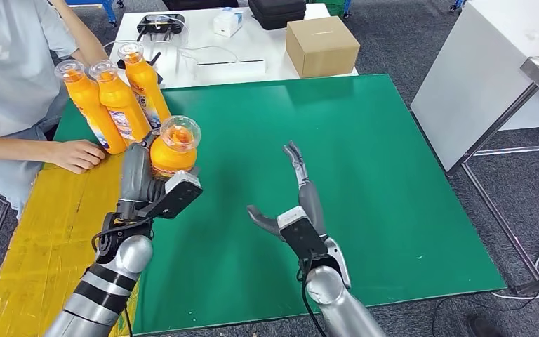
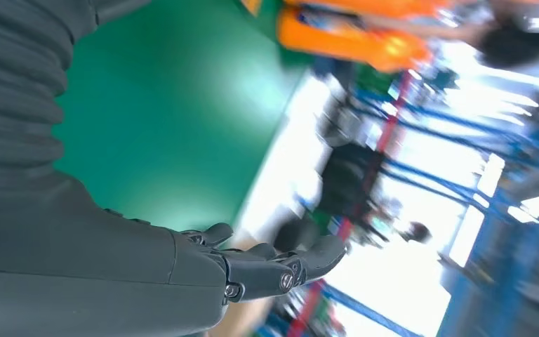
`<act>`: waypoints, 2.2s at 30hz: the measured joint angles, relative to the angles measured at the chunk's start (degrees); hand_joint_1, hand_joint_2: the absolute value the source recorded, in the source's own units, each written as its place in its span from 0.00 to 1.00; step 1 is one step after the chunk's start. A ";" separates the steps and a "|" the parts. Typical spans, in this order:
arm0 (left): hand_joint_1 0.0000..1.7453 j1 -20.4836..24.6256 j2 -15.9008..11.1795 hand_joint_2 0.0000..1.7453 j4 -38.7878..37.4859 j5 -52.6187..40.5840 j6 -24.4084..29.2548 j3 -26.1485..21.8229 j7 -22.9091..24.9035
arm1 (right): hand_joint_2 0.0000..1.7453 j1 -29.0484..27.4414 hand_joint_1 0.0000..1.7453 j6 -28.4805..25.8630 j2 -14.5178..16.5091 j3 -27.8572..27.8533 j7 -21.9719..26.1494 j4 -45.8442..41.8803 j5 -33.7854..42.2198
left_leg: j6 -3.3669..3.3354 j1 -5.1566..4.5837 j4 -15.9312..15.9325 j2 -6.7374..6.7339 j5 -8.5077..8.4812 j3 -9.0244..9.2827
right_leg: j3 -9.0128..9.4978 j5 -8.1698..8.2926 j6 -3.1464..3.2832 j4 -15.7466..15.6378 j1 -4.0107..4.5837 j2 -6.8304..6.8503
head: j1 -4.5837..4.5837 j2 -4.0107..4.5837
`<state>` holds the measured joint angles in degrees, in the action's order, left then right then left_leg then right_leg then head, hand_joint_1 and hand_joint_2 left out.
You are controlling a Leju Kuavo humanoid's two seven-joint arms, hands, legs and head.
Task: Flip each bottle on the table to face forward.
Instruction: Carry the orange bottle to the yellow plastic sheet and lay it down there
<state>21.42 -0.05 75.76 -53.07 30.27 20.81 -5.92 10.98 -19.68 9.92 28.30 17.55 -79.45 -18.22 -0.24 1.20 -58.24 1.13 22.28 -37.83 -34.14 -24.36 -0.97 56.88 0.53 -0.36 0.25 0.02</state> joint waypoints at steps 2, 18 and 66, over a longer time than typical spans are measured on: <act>1.00 0.14 -0.71 1.00 -0.93 -10.27 2.35 -1.47 3.14 | 1.00 -1.24 0.00 -0.86 -0.50 -0.23 0.27 -3.66 -0.95 | 0.00 0.00 0.00 -0.03 0.00 0.01 | -0.01 0.00 0.00 0.00 0.00 -0.01 | -0.01 0.00; 1.00 8.24 -4.81 1.00 -19.83 -36.37 -11.52 -1.27 19.13 | 1.00 -5.24 0.00 -7.31 -2.57 -0.32 1.55 -19.99 -9.13 | 0.05 0.00 0.00 -0.02 -0.04 0.03 | 0.00 0.02 0.01 0.00 -0.01 0.00 | -0.01 0.00; 0.00 2.48 -7.04 1.00 -19.65 -36.89 9.90 3.49 27.71 | 1.00 -5.35 0.00 -4.00 -5.84 2.36 1.98 -21.29 -3.62 | 0.05 0.00 0.00 0.02 -0.04 -0.02 | -0.01 0.02 0.01 0.00 -0.01 0.00 | 0.01 0.00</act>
<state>23.90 -7.09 56.10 -89.96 40.17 24.30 21.80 5.62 -23.68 4.08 30.66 19.53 -100.74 -21.84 -0.19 1.19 -58.24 1.15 22.24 -37.84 -34.15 -24.35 -0.96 56.88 0.52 -0.35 0.26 0.02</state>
